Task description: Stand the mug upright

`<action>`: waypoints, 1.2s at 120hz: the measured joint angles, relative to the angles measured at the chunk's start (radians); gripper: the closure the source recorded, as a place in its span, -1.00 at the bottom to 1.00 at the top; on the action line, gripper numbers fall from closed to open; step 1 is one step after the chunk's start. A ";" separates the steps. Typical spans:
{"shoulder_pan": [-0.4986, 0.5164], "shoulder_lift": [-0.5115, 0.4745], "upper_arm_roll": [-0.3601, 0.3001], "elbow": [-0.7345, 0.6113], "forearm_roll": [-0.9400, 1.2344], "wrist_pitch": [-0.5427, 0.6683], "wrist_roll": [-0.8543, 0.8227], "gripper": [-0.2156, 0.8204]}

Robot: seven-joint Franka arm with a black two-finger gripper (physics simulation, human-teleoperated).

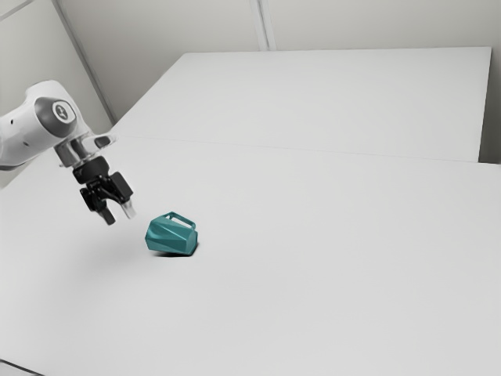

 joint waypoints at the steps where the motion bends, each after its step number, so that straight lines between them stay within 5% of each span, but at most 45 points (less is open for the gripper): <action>1: 0.000 0.000 0.000 -0.001 0.001 0.000 0.003 -0.58; 48: 0.016 0.036 -0.001 -0.011 0.012 0.053 0.123 -0.58; 144: 0.034 0.142 -0.002 -0.044 -0.325 0.131 0.283 -0.58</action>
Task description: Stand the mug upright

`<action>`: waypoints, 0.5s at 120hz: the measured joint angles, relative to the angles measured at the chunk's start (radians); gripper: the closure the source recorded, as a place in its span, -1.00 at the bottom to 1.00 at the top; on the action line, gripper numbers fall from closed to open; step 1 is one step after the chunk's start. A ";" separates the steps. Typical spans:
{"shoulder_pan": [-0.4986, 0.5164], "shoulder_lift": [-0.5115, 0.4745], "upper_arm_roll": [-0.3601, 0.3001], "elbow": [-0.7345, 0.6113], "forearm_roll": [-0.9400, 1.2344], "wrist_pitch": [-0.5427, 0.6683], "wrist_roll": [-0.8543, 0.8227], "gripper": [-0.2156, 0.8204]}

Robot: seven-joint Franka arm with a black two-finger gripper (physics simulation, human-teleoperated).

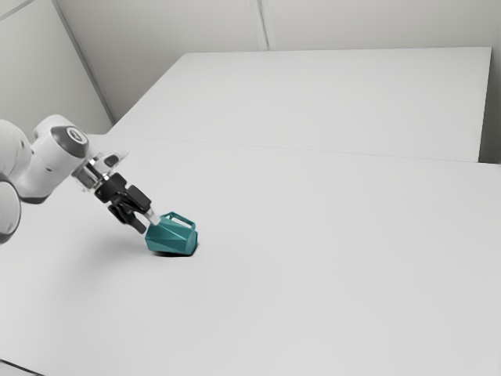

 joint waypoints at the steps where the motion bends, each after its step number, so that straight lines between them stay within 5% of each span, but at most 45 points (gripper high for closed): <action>1: 0.000 0.001 0.000 0.000 -0.002 0.001 0.001 -0.58; 60: 0.001 0.029 0.000 -0.036 -0.130 0.049 0.066 -0.58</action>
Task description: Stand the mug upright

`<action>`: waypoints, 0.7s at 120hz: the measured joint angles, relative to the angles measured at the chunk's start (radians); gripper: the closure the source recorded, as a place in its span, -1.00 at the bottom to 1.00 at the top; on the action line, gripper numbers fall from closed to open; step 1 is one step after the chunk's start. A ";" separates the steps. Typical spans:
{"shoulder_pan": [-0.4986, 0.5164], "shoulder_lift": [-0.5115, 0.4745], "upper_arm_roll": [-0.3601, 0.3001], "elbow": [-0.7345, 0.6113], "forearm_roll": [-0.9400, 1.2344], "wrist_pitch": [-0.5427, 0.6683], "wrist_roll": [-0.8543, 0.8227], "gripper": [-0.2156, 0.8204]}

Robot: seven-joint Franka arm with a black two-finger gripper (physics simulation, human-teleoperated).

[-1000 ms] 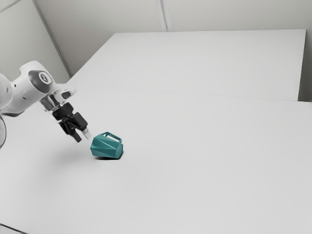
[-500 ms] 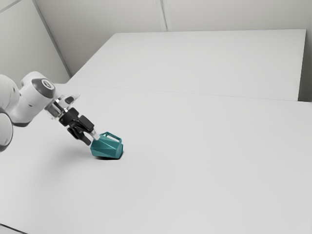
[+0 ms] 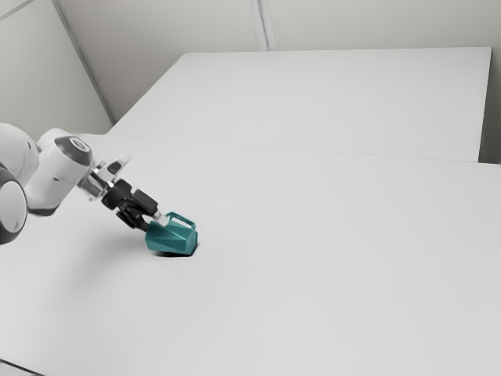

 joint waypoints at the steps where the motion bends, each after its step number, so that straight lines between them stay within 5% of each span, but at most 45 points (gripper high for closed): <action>1: 0.000 0.000 0.000 -0.002 -0.003 0.000 0.001 -0.58; 84: 0.056 0.001 0.000 -0.038 -0.126 -0.064 0.043 -0.43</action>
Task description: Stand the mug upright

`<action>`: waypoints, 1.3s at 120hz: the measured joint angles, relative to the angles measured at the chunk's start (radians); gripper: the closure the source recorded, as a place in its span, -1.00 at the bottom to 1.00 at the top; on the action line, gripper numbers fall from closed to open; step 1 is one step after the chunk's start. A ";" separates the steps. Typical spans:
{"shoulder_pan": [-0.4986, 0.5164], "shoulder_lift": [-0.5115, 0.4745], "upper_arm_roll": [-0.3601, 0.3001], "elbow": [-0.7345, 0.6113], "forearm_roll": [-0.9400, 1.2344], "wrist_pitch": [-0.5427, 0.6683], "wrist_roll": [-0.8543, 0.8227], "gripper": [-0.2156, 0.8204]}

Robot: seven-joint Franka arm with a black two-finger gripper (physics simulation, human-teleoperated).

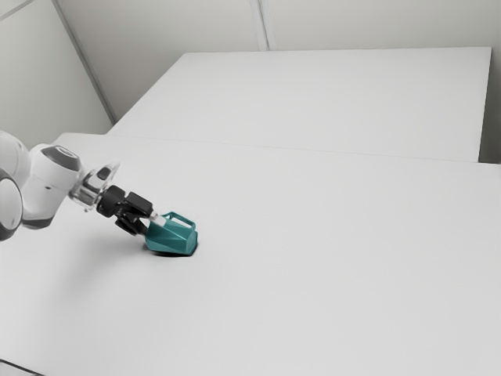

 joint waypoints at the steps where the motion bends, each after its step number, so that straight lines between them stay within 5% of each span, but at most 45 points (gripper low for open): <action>1: 0.001 0.000 0.000 0.000 -0.001 -0.001 0.000 -0.42; 156: 0.052 0.056 0.000 -0.008 -0.082 -0.055 0.035 0.74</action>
